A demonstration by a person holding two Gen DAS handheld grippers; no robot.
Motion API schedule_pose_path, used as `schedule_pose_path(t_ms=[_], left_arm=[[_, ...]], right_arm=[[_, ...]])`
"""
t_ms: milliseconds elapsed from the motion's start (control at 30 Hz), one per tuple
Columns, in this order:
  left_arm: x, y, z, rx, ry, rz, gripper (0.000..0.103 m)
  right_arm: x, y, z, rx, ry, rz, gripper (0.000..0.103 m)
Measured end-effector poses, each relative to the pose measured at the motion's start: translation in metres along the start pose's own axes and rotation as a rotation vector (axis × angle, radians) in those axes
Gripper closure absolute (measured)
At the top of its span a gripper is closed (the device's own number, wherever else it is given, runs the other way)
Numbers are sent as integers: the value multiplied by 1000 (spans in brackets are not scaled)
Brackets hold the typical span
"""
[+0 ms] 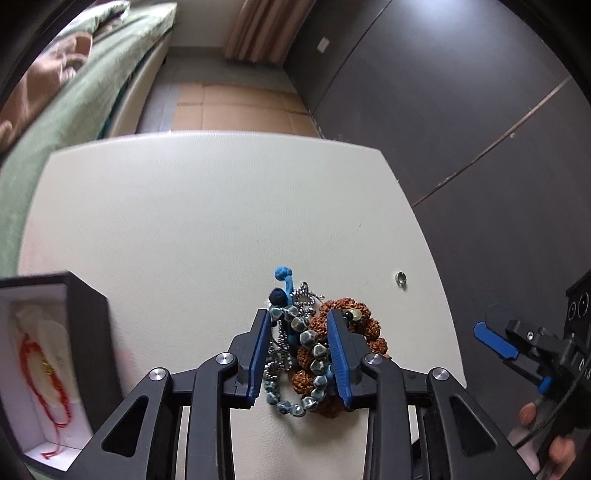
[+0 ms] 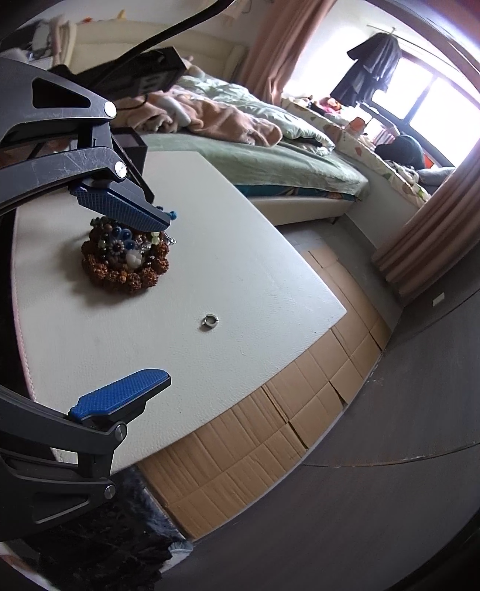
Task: Organize jewelry
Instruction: 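Grasp the grey-green beaded bracelet from the heap with the left gripper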
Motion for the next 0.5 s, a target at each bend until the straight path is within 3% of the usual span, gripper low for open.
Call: schedule_pose_path(t_ms=[133, 300, 500], left_arm=[[1, 3, 8, 5, 10, -41, 73], [0, 3, 5, 41, 14, -70, 92], [-4, 5, -5, 61, -2, -87, 93]], right_arm=[[0, -2, 8, 17, 13, -6, 26], [2, -2, 16, 35, 26, -19, 26], [4, 0, 26, 53, 40, -38, 26]])
Point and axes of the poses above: each gripper's, at about its wrist camera, not at the fingertips, and z roughly the way its jaws point, y to its left, x to its underside, the point moved 7 cm from there along z, roughly the way its jaws point, and after that the axes turned 10 degrees about -y, right-handed, at the moved point
